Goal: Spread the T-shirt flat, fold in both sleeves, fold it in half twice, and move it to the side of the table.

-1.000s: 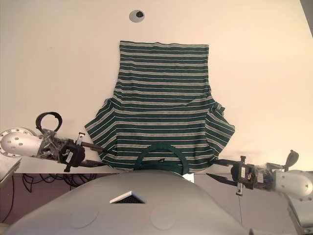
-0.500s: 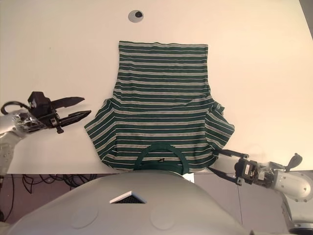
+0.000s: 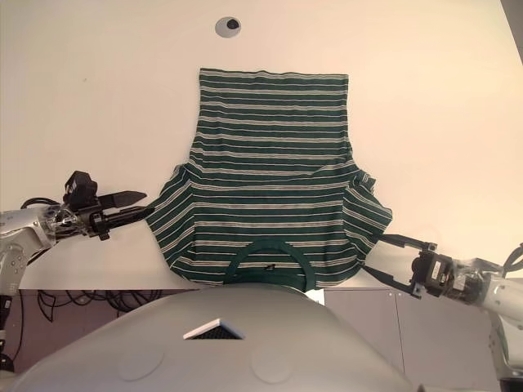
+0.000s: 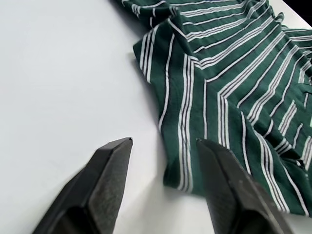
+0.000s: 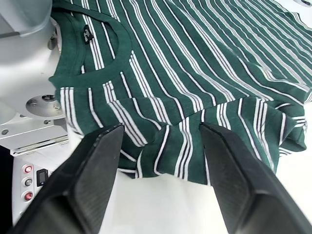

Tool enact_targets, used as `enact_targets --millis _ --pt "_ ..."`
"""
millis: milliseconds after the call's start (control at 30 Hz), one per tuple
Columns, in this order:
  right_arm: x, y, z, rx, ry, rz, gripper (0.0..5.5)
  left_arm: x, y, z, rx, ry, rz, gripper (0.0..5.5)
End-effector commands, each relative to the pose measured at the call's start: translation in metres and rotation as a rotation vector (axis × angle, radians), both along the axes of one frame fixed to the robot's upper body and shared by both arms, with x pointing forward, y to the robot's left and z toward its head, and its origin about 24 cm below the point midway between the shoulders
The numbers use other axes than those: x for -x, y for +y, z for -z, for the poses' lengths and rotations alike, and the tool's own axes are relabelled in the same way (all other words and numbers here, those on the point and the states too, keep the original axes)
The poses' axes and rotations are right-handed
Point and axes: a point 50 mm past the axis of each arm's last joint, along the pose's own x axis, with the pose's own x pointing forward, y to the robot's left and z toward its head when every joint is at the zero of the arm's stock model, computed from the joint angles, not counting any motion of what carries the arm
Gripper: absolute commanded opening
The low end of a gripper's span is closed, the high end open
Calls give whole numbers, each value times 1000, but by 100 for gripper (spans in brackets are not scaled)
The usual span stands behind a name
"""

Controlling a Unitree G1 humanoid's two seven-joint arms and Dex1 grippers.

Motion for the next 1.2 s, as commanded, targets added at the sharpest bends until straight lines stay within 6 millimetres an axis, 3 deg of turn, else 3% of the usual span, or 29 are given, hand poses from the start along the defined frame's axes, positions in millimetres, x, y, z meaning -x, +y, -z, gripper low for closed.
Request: enact_targets --millis 33,467,700,1000,1200 --pt "-5 4 -4 21 -7 -17 287 14 3 9 -42 109 20 202" --pt "-16 8 -13 31 -13 -16 287 17 -7 7 -43 127 88 3" --pt "-21 13 -19 31 -17 -21 287 -10 -21 -26 98 -31 88 1" --pt "-33 22 -20 13 -21 -16 287 -19 -51 -22 245 -80 162 1" --pt "-55 8 -17 32 -84 146 287 -22 -81 -11 312 -71 208 1"
